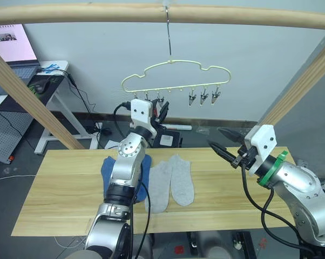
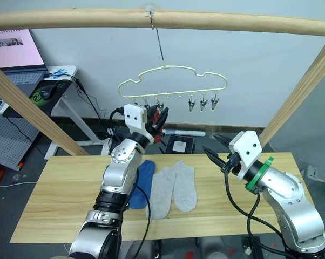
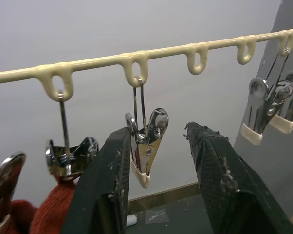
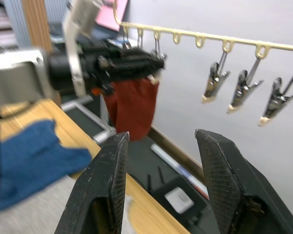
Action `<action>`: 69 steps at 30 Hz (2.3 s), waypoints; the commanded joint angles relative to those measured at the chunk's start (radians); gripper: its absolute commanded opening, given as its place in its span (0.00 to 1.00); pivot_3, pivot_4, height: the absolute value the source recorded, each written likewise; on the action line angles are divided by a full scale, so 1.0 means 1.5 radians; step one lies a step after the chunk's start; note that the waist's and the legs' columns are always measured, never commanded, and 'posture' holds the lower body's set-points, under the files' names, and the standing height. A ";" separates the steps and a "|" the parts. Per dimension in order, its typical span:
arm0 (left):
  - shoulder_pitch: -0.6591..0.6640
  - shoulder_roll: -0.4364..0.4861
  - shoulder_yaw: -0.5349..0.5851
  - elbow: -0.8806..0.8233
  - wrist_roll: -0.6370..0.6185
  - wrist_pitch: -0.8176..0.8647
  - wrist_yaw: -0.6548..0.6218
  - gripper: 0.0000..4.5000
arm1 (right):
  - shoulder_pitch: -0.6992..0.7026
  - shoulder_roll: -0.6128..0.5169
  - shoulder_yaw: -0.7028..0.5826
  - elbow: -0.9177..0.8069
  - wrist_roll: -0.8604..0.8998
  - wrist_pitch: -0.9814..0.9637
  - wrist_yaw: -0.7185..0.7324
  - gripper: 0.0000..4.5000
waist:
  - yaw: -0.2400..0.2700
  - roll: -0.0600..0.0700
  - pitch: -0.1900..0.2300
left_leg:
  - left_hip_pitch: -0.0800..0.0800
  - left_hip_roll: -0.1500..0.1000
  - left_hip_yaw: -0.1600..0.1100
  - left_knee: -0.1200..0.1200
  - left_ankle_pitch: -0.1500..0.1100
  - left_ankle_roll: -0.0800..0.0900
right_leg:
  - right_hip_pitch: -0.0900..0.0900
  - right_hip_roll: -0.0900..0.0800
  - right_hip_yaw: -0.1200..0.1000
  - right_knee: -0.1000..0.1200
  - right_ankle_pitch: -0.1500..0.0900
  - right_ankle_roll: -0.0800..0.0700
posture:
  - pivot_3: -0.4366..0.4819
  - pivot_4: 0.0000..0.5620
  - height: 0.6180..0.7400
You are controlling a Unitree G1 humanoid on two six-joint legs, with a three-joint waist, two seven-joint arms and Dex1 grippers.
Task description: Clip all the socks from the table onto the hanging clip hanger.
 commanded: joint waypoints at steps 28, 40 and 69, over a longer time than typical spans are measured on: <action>-0.027 -0.009 0.005 -0.024 0.010 0.003 0.061 0.31 | -0.023 -0.061 -0.007 -0.009 0.067 -0.011 0.052 0.50 | 0.000 0.000 0.000 | 0.000 0.000 0.000 0.000 0.000 0.000 | 0.000 0.000 0.000 0.000 0.000 0.000 | 0.29 0.34 1.00; -0.018 -0.005 0.003 -0.037 0.011 0.012 0.064 0.00 | -0.021 -0.057 0.002 -0.005 0.055 -0.018 0.046 0.50 | 0.000 0.000 0.000 | 0.000 0.000 0.000 0.001 0.000 0.000 | 0.000 0.000 0.000 0.000 0.000 0.000 | 0.29 0.34 1.00; 0.016 0.094 0.032 -0.201 -0.069 0.186 -0.046 0.00 | -0.175 0.281 0.277 0.552 -0.298 -0.052 -0.226 1.00 | 0.000 0.002 0.004 | 0.000 0.002 -0.001 0.001 0.000 0.000 | 0.000 0.002 0.000 0.000 0.001 -0.001 | 0.36 0.49 1.00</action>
